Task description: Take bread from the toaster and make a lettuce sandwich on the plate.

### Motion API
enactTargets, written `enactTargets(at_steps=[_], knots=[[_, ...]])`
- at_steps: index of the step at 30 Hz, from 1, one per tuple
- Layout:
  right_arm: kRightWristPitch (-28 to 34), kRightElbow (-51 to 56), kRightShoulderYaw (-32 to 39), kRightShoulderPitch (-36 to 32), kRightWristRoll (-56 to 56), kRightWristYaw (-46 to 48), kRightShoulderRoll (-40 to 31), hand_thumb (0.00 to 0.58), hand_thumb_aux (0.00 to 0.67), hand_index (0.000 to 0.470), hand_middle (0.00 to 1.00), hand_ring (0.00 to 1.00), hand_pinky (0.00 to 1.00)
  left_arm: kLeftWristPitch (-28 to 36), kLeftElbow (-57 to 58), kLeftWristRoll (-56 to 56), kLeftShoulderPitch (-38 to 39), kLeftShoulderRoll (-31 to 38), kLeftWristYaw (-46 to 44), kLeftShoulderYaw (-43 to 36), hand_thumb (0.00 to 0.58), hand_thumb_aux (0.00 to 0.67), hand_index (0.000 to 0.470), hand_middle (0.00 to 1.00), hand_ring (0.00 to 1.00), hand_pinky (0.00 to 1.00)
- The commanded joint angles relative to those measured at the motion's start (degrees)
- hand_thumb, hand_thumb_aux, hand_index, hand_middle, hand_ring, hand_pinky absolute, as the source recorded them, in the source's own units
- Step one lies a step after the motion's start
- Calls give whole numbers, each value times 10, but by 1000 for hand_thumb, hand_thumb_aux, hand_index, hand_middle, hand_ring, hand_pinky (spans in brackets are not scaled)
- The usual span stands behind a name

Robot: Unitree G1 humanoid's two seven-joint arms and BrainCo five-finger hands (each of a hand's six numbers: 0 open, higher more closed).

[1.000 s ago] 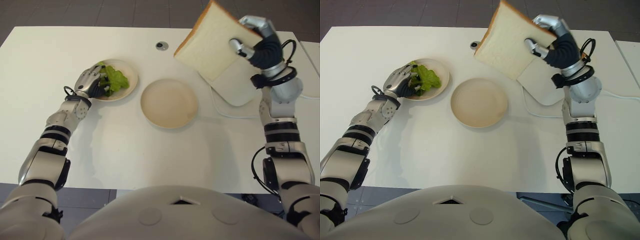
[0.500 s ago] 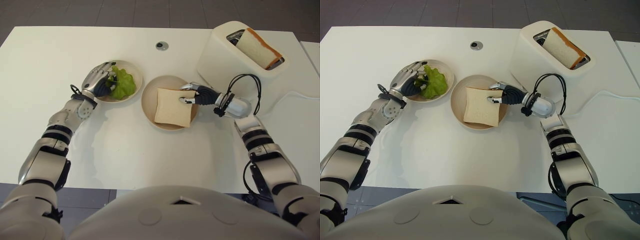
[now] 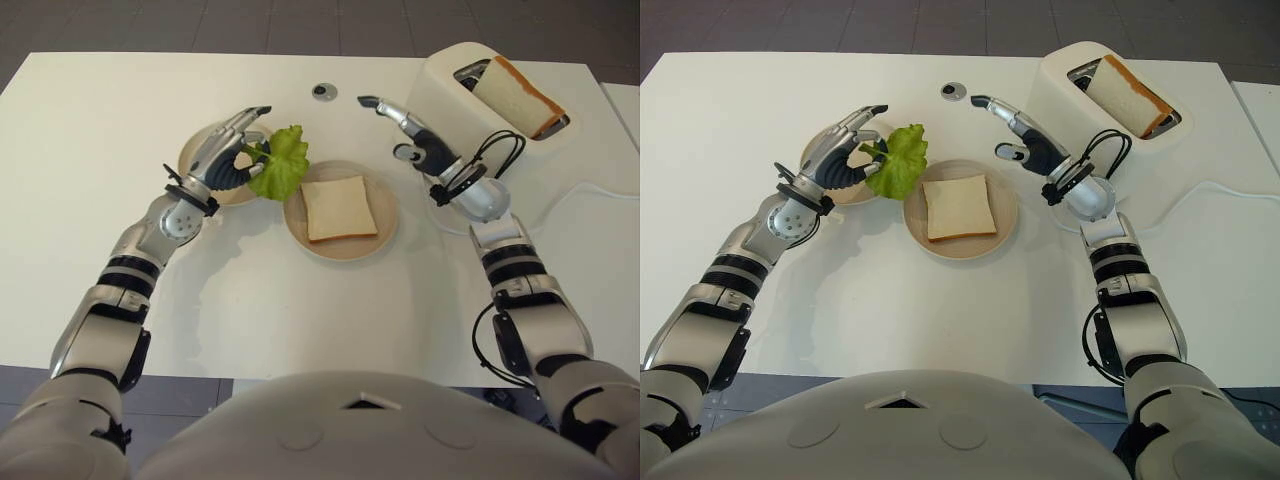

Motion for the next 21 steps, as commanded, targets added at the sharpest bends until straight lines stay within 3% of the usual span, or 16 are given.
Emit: enactTargets(at_steps=[1, 8, 14, 18, 19, 20, 21], knots=[[-3, -5, -40, -22, -10, -64, -7, 0, 0, 0, 0, 0, 0, -7, -5, 7, 2, -30, -15, -17, 580, 670, 470, 0, 0, 0], [11, -129, -79, 1, 47, -63, -18, 0, 0, 0, 0, 0, 0, -14, 25, 31, -7, -78, -27, -59, 580, 670, 470, 0, 0, 0], [88, -243, -183, 34, -153, -160, -143, 0, 0, 0, 0, 0, 0, -35, 54, 44, -14, -98, -34, -83, 580, 670, 470, 0, 0, 0], [157, -199, -176, 57, -210, -150, -210, 0, 0, 0, 0, 0, 0, -31, 62, 52, -18, -98, -31, -83, 580, 670, 470, 0, 0, 0], [170, -190, -168, 67, -208, -134, -218, 0, 0, 0, 0, 0, 0, -32, 64, 47, -17, -98, -32, -80, 577, 620, 435, 0, 0, 0], [179, -181, -159, 74, -209, -119, -226, 0, 0, 0, 0, 0, 0, -34, 64, 40, -17, -99, -33, -76, 478, 389, 273, 0, 0, 0], [189, -165, -150, 77, -207, -106, -233, 0, 0, 0, 0, 0, 0, -35, 65, 36, -18, -99, -33, -72, 14, 8, 6, 0, 0, 0]])
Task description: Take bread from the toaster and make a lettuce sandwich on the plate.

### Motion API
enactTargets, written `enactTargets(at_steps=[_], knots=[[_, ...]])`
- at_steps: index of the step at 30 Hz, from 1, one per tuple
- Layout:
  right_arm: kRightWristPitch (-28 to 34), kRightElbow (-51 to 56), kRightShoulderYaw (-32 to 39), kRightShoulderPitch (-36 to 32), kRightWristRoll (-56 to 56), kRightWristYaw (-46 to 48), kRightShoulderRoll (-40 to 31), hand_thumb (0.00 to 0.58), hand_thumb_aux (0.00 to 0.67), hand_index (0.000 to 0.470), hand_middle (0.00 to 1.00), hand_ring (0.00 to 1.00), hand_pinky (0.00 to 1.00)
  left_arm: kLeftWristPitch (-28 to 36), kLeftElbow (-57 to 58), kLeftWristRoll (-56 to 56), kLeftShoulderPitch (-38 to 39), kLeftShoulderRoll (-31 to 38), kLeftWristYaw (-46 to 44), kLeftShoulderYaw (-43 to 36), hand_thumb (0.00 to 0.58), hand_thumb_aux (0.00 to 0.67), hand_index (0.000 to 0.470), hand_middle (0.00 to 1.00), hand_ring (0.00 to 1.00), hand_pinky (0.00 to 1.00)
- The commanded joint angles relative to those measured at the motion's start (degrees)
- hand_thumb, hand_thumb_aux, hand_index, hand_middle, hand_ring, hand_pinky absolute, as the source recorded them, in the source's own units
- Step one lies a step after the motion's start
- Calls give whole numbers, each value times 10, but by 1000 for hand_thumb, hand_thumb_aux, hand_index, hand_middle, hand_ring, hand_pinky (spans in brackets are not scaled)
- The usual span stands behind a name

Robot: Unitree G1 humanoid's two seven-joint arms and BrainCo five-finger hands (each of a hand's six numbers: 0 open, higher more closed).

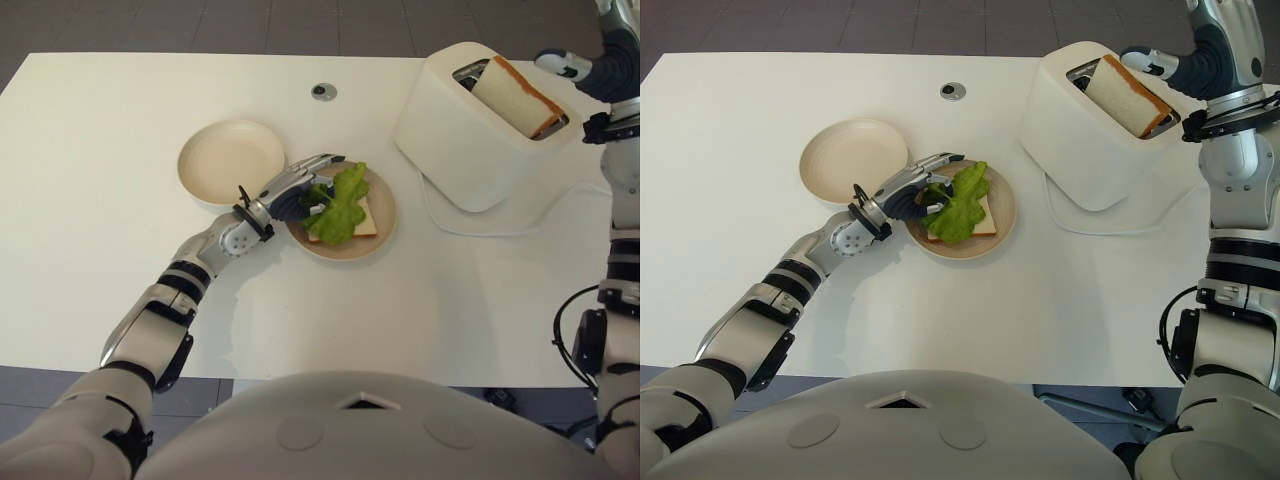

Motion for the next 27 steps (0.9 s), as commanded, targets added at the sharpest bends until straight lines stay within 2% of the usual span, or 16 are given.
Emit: enactTargets(at_steps=[1, 7, 8, 9, 10, 11, 12, 13, 16, 17, 18, 19, 20, 23, 27], knots=[[37, 50, 36, 25, -5, 54, -32, 0, 0, 0, 0, 0, 0, -1, 12, -11, -8, -3, -3, 8, 0, 0, 0, 0, 0, 0], [57, 132, 98, 17, -7, 90, -36, 0, 0, 0, 0, 0, 0, 2, 26, -10, -18, -9, 2, 13, 0, 0, 0, 0, 0, 0], [55, 137, 105, 12, -5, 88, -35, 87, 53, 37, 0, 0, 0, 2, 28, -9, -19, -10, 4, 14, 0, 0, 0, 0, 0, 0], [51, 143, 109, 9, -2, 85, -35, 387, 284, 199, 0, 0, 0, 2, 28, -9, -20, -11, 7, 15, 0, 0, 0, 0, 0, 0], [47, 147, 112, 5, 1, 81, -35, 449, 352, 247, 0, 0, 0, 1, 29, -8, -20, -11, 9, 17, 0, 0, 0, 0, 0, 0], [43, 148, 113, 3, 6, 76, -37, 521, 457, 321, 0, 0, 0, 0, 28, -8, -20, -11, 10, 18, 0, 0, 0, 0, 0, 0], [39, 145, 112, 1, 12, 72, -38, 554, 528, 370, 0, 0, 0, -1, 28, -8, -20, -10, 12, 18, 0, 0, 0, 0, 0, 0], [33, 141, 110, -1, 19, 66, -39, 580, 670, 470, 0, 0, 0, -2, 28, -7, -20, -10, 13, 18, 0, 0, 0, 0, 0, 0], [18, 129, 92, -12, 35, 24, -38, 580, 670, 470, 0, 0, 0, -4, 29, -6, -20, -10, 17, 20, 0, 0, 0, 0, 0, 0], [17, 127, 86, -19, 32, 1, -38, 580, 670, 470, 333, 333, 333, -4, 30, -5, -21, -10, 18, 20, 0, 0, 0, 0, 0, 0], [14, 125, 81, -26, 31, -19, -36, 580, 670, 470, 588, 588, 588, -4, 32, -4, -21, -10, 19, 20, 0, 0, 0, 0, 0, 0], [8, 118, 76, -30, 31, -37, -33, 580, 670, 470, 953, 953, 953, -5, 33, -4, -21, -9, 21, 20, 0, 0, 0, 0, 0, 0], [2, 110, 72, -33, 34, -53, -30, 580, 670, 470, 1000, 1000, 1000, -5, 34, -3, -21, -9, 21, 20, 0, 0, 0, 0, 0, 0], [-30, 76, 56, -41, 53, -93, -12, 580, 670, 470, 1000, 1000, 1000, -6, 38, -7, -20, -4, 29, 26, 0, 0, 0, 0, 0, 0], [-73, 33, 33, -42, 107, -103, 11, 580, 670, 470, 1000, 1000, 1000, -17, 45, -31, -21, -4, 29, 45, 0, 0, 0, 0, 0, 0]])
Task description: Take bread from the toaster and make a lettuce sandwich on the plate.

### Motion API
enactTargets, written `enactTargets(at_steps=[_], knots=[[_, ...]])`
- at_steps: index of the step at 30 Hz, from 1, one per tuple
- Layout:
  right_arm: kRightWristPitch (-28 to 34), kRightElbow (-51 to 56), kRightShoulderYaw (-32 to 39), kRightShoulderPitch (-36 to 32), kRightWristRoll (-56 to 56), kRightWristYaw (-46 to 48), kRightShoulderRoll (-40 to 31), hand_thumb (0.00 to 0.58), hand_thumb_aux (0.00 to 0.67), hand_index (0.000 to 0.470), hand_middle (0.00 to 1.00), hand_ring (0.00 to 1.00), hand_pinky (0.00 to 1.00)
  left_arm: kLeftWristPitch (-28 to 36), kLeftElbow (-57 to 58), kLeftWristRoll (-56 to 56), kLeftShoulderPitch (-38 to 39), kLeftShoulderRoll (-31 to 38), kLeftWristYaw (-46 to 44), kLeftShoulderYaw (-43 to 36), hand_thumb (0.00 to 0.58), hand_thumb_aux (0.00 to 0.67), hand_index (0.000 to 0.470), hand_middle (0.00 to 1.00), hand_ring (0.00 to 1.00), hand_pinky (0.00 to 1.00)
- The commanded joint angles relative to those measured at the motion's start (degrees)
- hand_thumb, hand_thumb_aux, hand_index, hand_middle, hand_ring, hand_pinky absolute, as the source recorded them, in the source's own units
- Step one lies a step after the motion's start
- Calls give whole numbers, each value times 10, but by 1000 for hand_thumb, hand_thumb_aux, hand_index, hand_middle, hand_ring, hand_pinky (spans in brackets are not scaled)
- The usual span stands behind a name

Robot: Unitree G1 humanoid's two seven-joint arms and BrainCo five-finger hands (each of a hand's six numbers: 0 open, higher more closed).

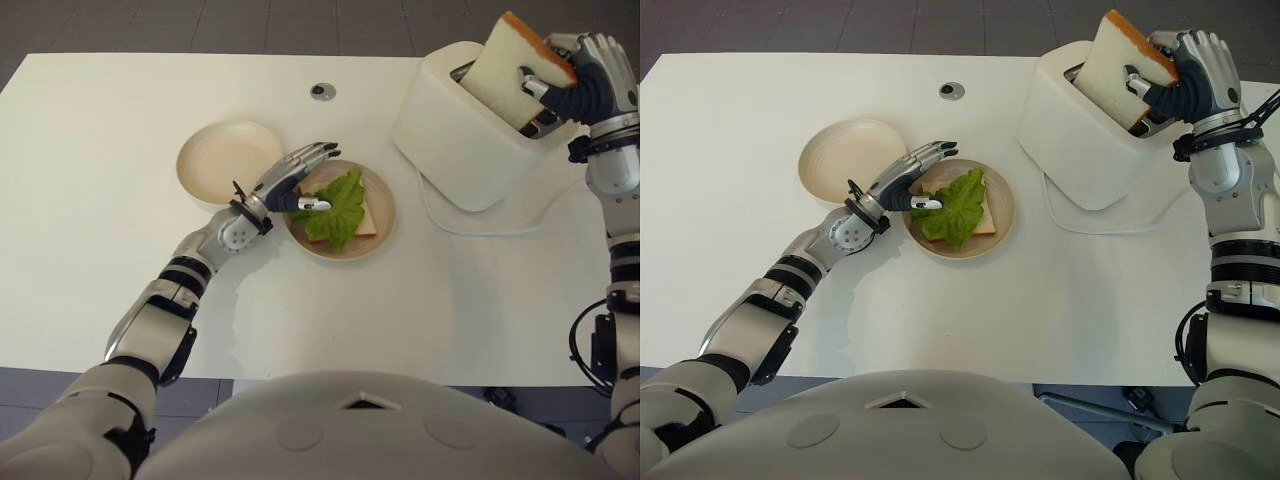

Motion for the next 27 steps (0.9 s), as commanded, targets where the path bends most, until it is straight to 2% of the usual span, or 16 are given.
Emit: enactTargets(at_steps=[1, 5, 9, 12, 15, 21, 24, 27], knots=[[-45, -49, -23, -22, 78, 0, 25, 580, 670, 470, 1000, 1000, 1000, -15, 12, -38, -6, 6, -4, 24, 0, 0, 0, 0, 0, 0], [-71, -66, 4, -34, 179, 80, 54, 580, 670, 470, 1000, 1000, 1000, -56, 9, -121, -6, 7, -20, 73, 0, 0, 0, 0, 0, 0], [-73, -60, 64, -56, 259, 209, 83, 580, 670, 470, 1000, 1000, 1000, -140, -66, -371, 27, 3, -156, 94, 0, 0, 0, 0, 0, 0], [-67, -17, 114, -82, 298, 326, 103, 580, 670, 470, 1000, 1000, 1000, -125, -148, -570, 59, 6, -287, 100, 0, 0, 0, 0, 0, 0], [-52, 43, 152, -114, 323, 443, 124, 580, 670, 470, 1000, 1000, 1000, -93, -209, -699, 85, 4, -402, 117, 0, 0, 0, 0, 0, 0], [-30, 166, 206, -168, 325, 632, 174, 580, 670, 470, 1000, 1000, 1000, -63, -268, -769, 133, -13, -591, 124, 0, 0, 0, 0, 0, 0], [-29, 215, 211, -183, 319, 673, 198, 580, 670, 470, 1000, 1000, 1000, -62, -283, -757, 158, -18, -669, 110, 0, 0, 0, 0, 0, 0], [-29, 274, 213, -199, 300, 686, 222, 580, 670, 470, 1000, 1000, 1000, -74, -248, -704, 164, -22, -721, 97, 0, 0, 0, 0, 0, 0]])
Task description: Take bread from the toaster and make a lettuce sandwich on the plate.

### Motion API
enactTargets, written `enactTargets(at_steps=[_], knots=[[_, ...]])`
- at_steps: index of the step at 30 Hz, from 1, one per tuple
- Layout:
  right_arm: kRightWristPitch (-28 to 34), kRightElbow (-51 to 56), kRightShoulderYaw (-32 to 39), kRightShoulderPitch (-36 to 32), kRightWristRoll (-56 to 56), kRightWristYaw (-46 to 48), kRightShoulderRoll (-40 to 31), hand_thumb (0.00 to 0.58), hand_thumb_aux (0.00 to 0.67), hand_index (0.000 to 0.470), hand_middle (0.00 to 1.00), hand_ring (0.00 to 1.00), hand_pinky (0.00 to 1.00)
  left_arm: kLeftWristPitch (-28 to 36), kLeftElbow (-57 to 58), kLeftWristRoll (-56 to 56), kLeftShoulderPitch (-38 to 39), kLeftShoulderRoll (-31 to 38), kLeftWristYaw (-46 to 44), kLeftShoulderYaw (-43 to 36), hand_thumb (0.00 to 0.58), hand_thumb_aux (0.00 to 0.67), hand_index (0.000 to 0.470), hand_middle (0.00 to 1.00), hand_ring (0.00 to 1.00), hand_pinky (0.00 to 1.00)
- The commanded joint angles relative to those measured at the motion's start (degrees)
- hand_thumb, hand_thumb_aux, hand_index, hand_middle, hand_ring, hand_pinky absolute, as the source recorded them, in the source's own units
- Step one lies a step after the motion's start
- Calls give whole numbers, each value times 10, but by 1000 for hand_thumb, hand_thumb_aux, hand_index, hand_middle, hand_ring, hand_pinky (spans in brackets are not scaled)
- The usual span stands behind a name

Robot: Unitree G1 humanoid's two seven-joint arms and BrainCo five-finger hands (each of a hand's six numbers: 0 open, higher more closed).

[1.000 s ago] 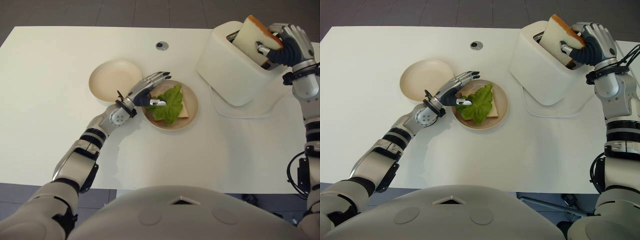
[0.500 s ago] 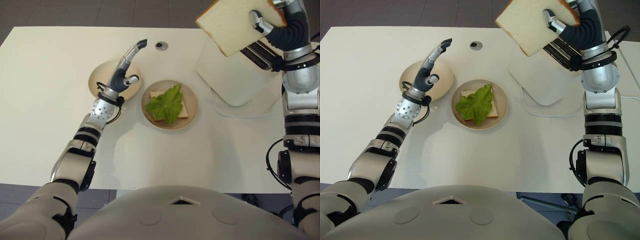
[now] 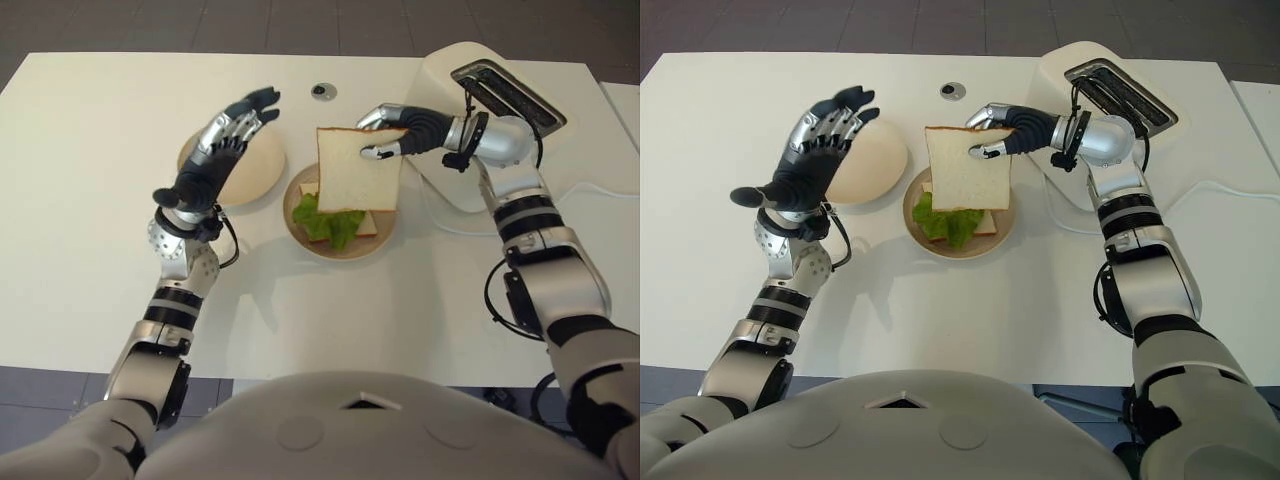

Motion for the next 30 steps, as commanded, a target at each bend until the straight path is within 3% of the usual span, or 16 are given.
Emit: enactTargets(at_steps=[1, 4, 9, 14, 17, 18, 19, 20, 21, 22, 23, 30], knots=[[5, 76, 8, -24, -30, 15, 28, 580, 670, 470, 1000, 1000, 1000, -19, 53, 91, 4, -5, -50, -18, 0, 0, 0, 0, 0, 0], [-3, 129, 17, -29, -67, 0, 50, 580, 670, 470, 1000, 1000, 1000, -59, 139, 229, -19, -11, -19, -13, 0, 0, 0, 0, 0, 0], [-25, 190, 69, -25, -185, -119, 71, 580, 670, 470, 1000, 1000, 1000, -93, 247, 451, -57, -3, 109, -8, 0, 0, 0, 0, 0, 0], [-27, 225, 98, -24, -247, -195, 82, 580, 670, 470, 1000, 1000, 1000, -43, 253, 733, -90, 38, 324, -47, 0, 0, 0, 0, 0, 0], [-28, 230, 103, -25, -255, -228, 90, 580, 670, 470, 1000, 1000, 1000, -18, 253, 810, -91, 48, 378, -90, 0, 0, 0, 0, 0, 0], [-31, 230, 100, -26, -253, -234, 93, 363, 260, 182, 1000, 1000, 1000, -18, 253, 818, -89, 48, 387, -100, 0, 0, 0, 0, 0, 0], [-35, 227, 88, -26, -238, -230, 99, 0, 0, 0, 1000, 1000, 1000, -18, 253, 824, -87, 49, 399, -110, 0, 0, 0, 0, 0, 0], [-39, 223, 74, -26, -221, -232, 107, 0, 0, 0, 773, 773, 773, -16, 253, 829, -86, 50, 409, -119, 0, 0, 0, 0, 0, 0], [-43, 218, 58, -29, -207, -245, 113, 0, 0, 0, 337, 337, 337, -11, 252, 834, -84, 52, 417, -129, 0, 0, 0, 0, 0, 0], [-42, 215, 41, -32, -190, -253, 119, 0, 0, 0, 78, 78, 78, -5, 253, 837, -82, 54, 420, -137, 0, 0, 0, 0, 0, 0], [-36, 210, 23, -37, -180, -276, 124, 0, 0, 0, 0, 0, 0, 0, 254, 838, -80, 59, 422, -145, 0, 0, 0, 0, 0, 0], [23, 189, -76, -52, -143, -410, 136, 0, 0, 0, 0, 0, 0, 20, 239, 829, -73, 81, 421, -180, 0, 0, 0, 0, 0, 0]])
